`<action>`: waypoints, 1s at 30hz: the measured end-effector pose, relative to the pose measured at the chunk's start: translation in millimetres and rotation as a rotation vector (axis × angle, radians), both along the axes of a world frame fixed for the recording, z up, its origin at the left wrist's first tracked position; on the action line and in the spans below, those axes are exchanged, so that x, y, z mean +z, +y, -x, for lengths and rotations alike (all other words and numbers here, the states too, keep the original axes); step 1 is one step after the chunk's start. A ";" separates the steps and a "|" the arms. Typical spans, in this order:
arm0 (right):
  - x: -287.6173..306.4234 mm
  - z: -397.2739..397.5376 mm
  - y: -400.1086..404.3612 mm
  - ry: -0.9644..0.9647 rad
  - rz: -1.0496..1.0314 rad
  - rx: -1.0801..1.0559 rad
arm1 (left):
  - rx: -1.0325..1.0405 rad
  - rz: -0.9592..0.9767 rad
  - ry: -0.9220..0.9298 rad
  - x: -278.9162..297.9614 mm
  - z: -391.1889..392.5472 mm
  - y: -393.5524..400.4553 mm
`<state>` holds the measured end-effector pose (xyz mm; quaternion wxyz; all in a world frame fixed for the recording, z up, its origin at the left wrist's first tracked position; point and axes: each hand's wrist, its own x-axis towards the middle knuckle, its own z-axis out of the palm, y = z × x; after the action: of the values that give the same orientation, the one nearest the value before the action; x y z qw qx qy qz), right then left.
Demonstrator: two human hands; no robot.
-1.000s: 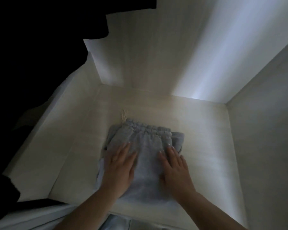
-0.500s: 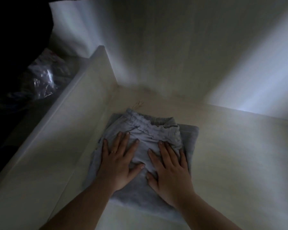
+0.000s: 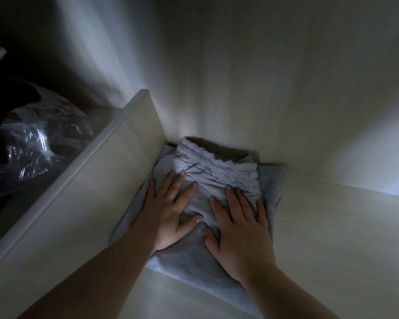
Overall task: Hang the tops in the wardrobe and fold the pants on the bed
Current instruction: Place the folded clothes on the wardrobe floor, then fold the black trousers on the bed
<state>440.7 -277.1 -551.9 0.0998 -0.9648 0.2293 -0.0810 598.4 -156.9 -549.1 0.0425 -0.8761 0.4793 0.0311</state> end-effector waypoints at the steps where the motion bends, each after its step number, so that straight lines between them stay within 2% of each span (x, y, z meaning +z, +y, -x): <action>1: -0.7 -1.8 -1.9 -0.002 0.011 0.001 | 0.000 -0.002 0.000 0.3 -1.2 -1.9; 9: -3.5 -9.6 -13.5 0.024 -0.005 0.035 | 0.008 0.037 0.020 -3.0 -6.8 -8.0; 13: 8.3 -2.1 -30.4 0.055 -0.056 0.108 | 0.107 0.002 0.078 9.5 6.9 -16.5; 15: 21.9 13.7 -40.5 0.015 -0.131 0.122 | 0.240 0.151 0.196 20.1 22.9 -15.1; 17: 37.5 35.3 -41.8 -0.073 -0.234 0.070 | 0.380 0.409 0.432 28.5 42.0 -8.1; 20: 68.2 69.2 -24.4 -0.143 -0.429 -0.052 | 0.538 0.628 0.753 56.3 78.5 13.3; 23: 110.4 90.9 -8.9 -0.145 -0.614 -0.146 | 0.626 0.730 0.915 100.3 115.5 35.1; 26: 156.8 112.3 14.9 -0.239 -0.739 -0.164 | 0.688 0.853 1.093 151.7 157.3 62.8; 28: 185.8 124.5 35.9 -0.291 -0.780 -0.146 | 0.715 0.936 1.191 184.5 186.4 86.5; 30: 208.4 137.8 66.9 -0.299 -0.801 -0.063 | 0.718 0.937 1.224 215.3 215.6 118.8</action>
<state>302.9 -210.1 -343.5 0.4962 -0.8201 0.2549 -0.1277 382.8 -38.1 -333.9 -0.6036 -0.7311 0.0743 0.3094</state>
